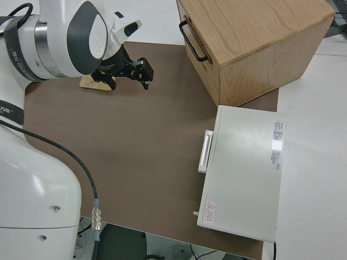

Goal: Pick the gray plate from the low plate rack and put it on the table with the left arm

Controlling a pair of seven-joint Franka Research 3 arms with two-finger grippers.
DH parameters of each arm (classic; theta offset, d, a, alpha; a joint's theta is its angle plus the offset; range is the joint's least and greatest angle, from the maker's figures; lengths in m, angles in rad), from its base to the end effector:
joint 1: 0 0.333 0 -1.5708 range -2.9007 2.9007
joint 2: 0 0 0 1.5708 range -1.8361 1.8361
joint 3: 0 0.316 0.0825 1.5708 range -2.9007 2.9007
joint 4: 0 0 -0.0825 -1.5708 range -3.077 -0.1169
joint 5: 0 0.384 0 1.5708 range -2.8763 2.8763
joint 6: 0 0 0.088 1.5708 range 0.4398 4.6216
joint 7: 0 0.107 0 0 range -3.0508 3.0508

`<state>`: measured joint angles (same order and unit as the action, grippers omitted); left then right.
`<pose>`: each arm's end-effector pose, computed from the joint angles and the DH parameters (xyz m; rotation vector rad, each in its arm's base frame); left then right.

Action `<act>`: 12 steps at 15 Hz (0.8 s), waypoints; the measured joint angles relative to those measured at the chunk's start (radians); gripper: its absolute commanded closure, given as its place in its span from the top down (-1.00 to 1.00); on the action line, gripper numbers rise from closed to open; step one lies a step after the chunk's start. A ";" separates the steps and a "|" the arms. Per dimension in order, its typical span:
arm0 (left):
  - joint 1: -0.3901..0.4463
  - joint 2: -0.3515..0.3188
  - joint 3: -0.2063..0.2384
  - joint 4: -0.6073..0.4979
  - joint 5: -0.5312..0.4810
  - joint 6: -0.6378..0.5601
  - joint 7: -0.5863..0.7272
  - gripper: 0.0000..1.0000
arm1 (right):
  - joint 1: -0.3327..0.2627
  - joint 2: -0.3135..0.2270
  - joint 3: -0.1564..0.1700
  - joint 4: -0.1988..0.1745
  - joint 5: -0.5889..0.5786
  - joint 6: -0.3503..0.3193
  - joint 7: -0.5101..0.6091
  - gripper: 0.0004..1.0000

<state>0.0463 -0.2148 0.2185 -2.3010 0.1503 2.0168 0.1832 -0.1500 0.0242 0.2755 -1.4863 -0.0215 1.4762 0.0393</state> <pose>0.4501 0.1333 0.4267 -3.0696 -0.0079 0.1381 0.5487 0.0646 0.6430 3.1209 0.1320 -0.0501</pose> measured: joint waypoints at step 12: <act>-0.003 -0.016 -0.073 0.193 0.017 -0.215 0.001 -1.00 | 0.000 0.000 0.000 0.000 0.000 0.000 0.000 0.97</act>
<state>0.0437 -0.2304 0.1458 -2.1085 0.1671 1.8018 0.1845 -0.1500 0.0242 0.2755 -1.4863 -0.0215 1.4762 0.0393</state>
